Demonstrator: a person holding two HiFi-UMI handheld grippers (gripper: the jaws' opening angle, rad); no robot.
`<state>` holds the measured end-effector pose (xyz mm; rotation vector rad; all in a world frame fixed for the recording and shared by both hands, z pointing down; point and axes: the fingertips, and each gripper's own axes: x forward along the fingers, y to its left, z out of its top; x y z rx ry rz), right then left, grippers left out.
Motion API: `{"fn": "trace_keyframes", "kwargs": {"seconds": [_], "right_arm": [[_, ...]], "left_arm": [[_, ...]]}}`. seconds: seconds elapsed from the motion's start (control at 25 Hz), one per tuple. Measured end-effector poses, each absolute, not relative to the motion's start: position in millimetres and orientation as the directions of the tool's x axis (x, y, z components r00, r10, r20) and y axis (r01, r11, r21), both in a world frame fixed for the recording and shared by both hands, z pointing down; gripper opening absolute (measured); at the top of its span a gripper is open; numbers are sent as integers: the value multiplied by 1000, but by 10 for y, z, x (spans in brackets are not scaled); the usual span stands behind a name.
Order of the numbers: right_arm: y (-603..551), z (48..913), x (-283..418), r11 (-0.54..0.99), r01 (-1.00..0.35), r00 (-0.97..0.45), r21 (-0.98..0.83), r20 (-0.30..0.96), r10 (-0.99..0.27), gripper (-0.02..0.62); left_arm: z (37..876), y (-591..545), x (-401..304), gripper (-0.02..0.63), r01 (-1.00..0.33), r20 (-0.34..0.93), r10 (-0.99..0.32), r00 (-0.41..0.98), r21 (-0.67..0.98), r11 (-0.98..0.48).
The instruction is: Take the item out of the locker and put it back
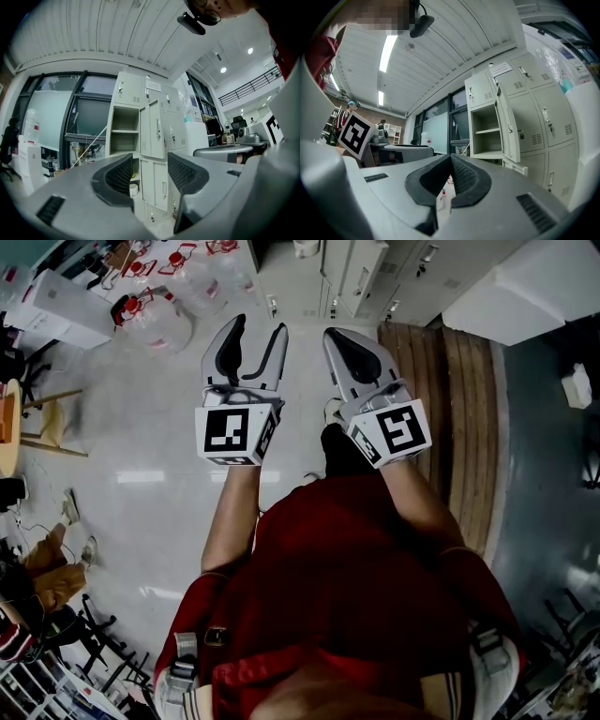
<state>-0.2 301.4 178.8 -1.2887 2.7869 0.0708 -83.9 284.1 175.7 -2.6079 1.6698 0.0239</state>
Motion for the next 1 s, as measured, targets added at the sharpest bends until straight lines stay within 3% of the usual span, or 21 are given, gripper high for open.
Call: {"fn": "trace_keyframes", "kwargs": {"seconds": [1.0], "right_arm": [[581, 2250, 255, 633, -774, -633, -33, -18, -774, -3]], "left_arm": [[2210, 215, -542, 225, -935, 60, -934, 352, -5, -353]]}}
